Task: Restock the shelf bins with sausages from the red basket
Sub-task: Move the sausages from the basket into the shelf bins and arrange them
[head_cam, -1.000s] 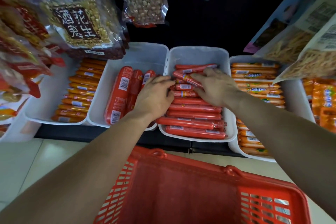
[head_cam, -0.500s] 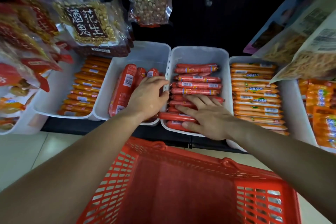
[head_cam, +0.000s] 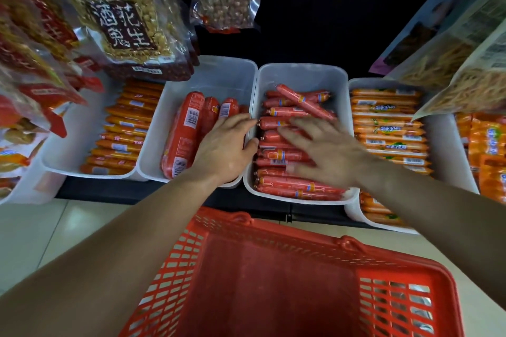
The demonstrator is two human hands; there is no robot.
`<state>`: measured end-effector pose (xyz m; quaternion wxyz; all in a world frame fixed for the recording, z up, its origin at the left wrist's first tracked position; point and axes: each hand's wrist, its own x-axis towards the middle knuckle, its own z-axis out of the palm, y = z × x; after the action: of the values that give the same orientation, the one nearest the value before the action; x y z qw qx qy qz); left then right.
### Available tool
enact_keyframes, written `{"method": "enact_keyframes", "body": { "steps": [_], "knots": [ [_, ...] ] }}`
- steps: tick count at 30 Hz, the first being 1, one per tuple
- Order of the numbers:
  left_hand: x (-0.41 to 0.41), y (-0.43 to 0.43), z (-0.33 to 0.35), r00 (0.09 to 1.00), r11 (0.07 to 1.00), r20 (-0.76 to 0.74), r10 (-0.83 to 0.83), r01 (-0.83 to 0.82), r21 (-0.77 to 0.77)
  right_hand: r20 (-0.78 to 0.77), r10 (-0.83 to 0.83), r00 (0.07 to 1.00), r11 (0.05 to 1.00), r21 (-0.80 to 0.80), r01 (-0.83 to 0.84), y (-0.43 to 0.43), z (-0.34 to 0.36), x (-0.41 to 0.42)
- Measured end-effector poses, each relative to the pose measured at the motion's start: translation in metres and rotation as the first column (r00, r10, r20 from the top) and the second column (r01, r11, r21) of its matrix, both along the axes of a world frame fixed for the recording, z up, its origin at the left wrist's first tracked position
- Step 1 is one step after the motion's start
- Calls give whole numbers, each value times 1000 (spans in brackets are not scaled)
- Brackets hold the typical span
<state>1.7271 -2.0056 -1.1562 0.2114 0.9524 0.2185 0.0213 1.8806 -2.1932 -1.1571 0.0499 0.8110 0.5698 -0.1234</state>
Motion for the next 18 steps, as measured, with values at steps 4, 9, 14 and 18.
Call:
{"method": "enact_keyframes", "body": {
  "steps": [4,9,14,18],
  "knots": [
    [-1,0,-1,1000,1000,-4,-4,4,9,-18,-13,1000,993,-119,11,-2,-14,-1],
    [0,-3,-1,1000,1000,-17,-1,2,18,142,-75,987,993,-80,87,27,-20,34],
    [1,-4,-3,1000,1000,-24,1,0,15,172,-166,971,985,-24,172,49,-7,46],
    [2,-4,-2,1000,1000,-23,-5,5,4,42,-40,998,996,-79,44,30,-15,24]
  ]
}}
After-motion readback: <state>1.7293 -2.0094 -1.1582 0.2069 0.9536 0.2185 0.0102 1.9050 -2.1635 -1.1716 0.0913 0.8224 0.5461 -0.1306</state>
